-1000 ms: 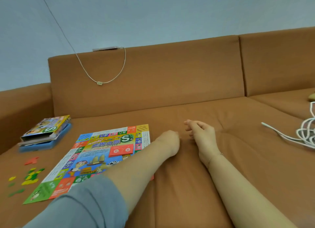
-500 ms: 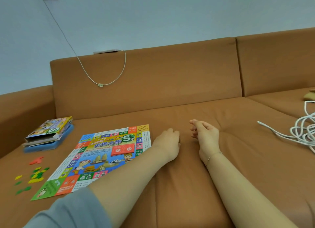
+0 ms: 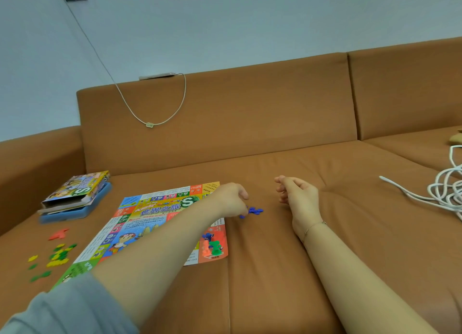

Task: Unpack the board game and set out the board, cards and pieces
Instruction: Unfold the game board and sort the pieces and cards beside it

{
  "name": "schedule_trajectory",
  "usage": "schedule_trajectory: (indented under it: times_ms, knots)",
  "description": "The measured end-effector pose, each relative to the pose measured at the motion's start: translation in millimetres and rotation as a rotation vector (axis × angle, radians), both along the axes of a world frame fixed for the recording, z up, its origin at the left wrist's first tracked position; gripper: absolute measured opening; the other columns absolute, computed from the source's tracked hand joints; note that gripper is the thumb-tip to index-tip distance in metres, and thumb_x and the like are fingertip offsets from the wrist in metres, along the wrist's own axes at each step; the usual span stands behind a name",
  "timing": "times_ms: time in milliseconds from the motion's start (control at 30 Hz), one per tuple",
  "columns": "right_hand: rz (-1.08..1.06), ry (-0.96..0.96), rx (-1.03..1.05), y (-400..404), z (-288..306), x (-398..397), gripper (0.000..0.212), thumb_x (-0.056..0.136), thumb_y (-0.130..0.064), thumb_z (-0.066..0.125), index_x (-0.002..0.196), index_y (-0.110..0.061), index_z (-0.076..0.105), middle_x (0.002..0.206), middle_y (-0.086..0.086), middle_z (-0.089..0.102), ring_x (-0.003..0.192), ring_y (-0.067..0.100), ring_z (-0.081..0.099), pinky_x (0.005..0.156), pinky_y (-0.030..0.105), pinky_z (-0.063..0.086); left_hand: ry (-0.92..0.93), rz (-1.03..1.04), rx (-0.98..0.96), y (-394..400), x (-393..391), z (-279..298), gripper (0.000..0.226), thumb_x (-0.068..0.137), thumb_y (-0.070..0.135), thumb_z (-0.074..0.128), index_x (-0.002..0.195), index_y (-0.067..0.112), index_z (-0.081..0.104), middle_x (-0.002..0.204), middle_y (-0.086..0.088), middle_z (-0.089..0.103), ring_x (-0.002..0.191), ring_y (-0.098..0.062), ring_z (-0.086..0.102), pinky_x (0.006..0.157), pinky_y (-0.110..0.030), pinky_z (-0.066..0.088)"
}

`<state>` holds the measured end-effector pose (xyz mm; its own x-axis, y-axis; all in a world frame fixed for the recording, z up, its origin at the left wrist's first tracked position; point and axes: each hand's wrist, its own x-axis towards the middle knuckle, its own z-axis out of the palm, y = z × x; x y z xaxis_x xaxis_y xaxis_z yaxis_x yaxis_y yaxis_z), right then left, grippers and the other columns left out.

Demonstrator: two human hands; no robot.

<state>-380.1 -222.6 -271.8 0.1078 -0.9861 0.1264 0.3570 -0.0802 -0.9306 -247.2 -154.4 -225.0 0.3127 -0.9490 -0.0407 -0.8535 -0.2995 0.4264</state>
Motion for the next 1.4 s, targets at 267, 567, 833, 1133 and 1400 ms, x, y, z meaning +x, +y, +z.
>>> schedule_trajectory:
  times_ms: [267,567,833,1133,1400]
  knots:
    - [0.011,0.003,0.001,0,-1,0,0.015,0.089,-0.014,0.059,0.081,-0.007,0.07,0.064,0.0,0.056,0.054,0.01,0.043,0.059,0.023,0.042,-0.229,-0.052,0.029,-8,-16,-9,0.045,0.084,0.015,0.067,0.128,0.013,0.058,0.125,-0.005,0.062,0.113,-0.022,0.059,0.097,-0.03,0.047]
    - [0.013,-0.001,0.01,-3,-2,2,0.015,0.087,-0.013,0.06,0.08,-0.007,0.071,0.063,-0.001,0.056,0.052,0.009,0.042,0.056,0.022,0.041,-0.249,-0.045,0.023,-10,-6,-8,0.046,0.085,0.017,0.067,0.13,0.018,0.056,0.13,-0.002,0.057,0.116,-0.02,0.056,0.095,-0.027,0.046]
    - [-0.004,-0.012,0.014,-3,-2,2,0.015,0.088,-0.012,0.059,0.085,-0.004,0.071,0.063,-0.001,0.055,0.053,0.01,0.042,0.055,0.021,0.04,-0.168,-0.116,-0.068,-11,-8,-14,0.026,0.087,0.007,0.06,0.111,0.012,0.068,0.113,-0.006,0.067,0.106,-0.021,0.061,0.082,-0.02,0.045]
    - [-0.034,-0.037,0.015,-3,-1,1,0.016,0.089,-0.012,0.057,0.081,-0.005,0.069,0.063,0.001,0.055,0.053,0.011,0.044,0.056,0.023,0.042,-0.283,-0.136,-0.135,-12,-23,-22,0.027,0.09,0.035,0.061,0.11,0.018,0.068,0.111,-0.002,0.066,0.105,-0.02,0.059,0.086,-0.029,0.048]
    - [-0.028,-0.029,0.028,-2,-2,0,0.016,0.09,-0.015,0.057,0.082,-0.007,0.069,0.064,0.0,0.056,0.053,0.01,0.045,0.057,0.022,0.042,-0.35,-0.083,-0.216,-10,-18,-28,0.019,0.088,0.03,0.062,0.099,0.018,0.071,0.101,-0.002,0.068,0.095,-0.022,0.062,0.079,-0.03,0.051]
